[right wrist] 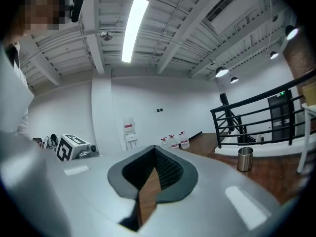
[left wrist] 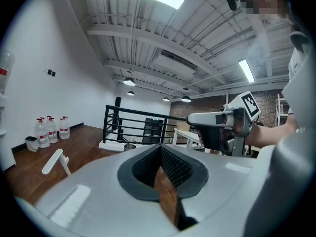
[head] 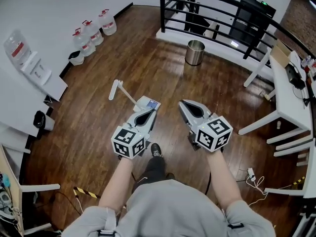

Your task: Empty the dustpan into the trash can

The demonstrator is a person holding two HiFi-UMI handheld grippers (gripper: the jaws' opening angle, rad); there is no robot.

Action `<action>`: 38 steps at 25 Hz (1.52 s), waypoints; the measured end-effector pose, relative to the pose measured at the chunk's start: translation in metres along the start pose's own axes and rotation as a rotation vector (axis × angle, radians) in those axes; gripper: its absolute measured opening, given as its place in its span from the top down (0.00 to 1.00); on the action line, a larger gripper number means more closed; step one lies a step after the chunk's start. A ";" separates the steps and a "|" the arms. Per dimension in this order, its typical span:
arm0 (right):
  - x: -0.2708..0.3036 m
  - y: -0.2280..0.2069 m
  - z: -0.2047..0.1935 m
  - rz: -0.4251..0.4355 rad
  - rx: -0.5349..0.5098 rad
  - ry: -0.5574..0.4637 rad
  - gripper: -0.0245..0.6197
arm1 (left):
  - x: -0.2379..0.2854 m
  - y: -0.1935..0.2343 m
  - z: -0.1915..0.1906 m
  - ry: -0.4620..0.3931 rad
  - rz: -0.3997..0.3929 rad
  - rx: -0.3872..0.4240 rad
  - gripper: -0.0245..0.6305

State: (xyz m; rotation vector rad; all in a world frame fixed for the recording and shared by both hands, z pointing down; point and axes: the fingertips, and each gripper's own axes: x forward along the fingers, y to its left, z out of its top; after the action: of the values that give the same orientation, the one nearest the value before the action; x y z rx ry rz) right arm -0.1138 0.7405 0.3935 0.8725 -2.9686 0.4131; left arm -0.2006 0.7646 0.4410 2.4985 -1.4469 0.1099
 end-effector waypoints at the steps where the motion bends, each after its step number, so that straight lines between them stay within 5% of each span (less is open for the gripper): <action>1: 0.009 -0.012 0.001 -0.007 -0.004 0.006 0.96 | 0.013 0.008 0.001 0.002 -0.008 0.002 0.95; 10: 0.106 -0.110 0.024 -0.044 -0.062 0.073 0.96 | 0.115 0.100 0.029 -0.019 0.008 -0.015 0.96; 19: 0.198 -0.148 0.039 0.061 -0.082 0.102 0.96 | 0.154 0.185 0.028 -0.018 0.168 -0.044 0.95; 24: 0.240 -0.162 0.033 0.205 -0.090 0.145 0.96 | 0.171 0.217 0.020 -0.033 0.313 -0.071 0.96; 31: 0.296 -0.153 0.012 0.496 -0.130 0.260 0.96 | 0.165 0.271 -0.023 -0.020 0.637 -0.127 0.95; 35: 0.315 -0.154 0.011 0.585 -0.141 0.291 0.96 | 0.158 0.298 -0.062 0.015 0.773 -0.228 0.93; 38: 0.328 -0.145 0.000 0.645 -0.150 0.331 0.96 | 0.136 0.319 -0.090 0.018 0.904 -0.322 0.82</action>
State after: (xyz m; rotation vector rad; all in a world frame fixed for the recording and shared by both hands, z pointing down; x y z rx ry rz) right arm -0.3132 0.4495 0.4602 -0.1769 -2.8359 0.2946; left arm -0.4018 0.5216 0.6110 1.4433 -2.2484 0.0514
